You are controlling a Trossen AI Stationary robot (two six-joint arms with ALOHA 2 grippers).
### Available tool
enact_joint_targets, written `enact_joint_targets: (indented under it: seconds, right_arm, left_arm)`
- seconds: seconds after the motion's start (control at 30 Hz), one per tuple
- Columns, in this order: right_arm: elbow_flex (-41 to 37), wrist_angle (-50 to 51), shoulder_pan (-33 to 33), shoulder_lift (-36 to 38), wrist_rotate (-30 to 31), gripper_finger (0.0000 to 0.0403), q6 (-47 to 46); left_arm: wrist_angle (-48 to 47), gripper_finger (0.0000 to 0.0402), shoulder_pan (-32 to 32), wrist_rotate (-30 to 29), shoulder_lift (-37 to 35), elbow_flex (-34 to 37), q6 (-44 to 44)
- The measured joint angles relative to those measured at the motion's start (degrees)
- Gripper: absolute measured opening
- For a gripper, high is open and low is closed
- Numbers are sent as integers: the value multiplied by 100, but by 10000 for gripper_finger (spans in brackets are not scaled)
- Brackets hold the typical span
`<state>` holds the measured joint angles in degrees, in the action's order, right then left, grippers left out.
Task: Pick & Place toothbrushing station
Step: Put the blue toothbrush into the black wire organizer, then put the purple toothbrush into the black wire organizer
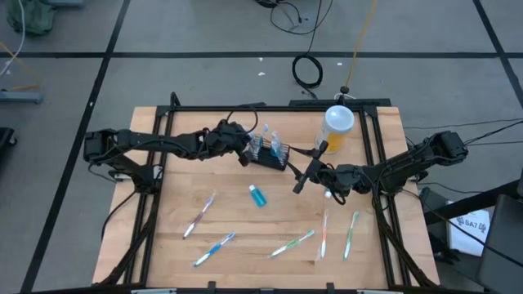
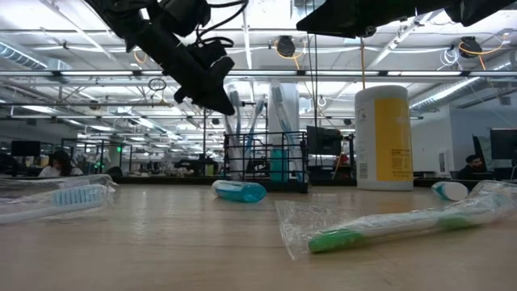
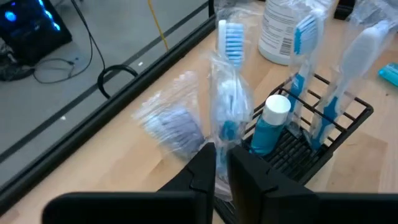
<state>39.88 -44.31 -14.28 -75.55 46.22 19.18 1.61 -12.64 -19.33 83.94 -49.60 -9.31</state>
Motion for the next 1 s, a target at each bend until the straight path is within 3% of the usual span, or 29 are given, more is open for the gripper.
enact_joint_targets:
  seconds: [0.47,0.77,1.0]
  right_arm:
    - [0,-2,-2,0,1,199,13]
    - [0,0,0,0,4,199,11]
    - [0,0,0,0,9,199,-47]
  left_arm:
    - [155,136,-4,-20,-131,-16,-2]
    - [88,171,3,-19,-938,-20,14]
    - [-759,166,332,-13,-1714,-22,25]
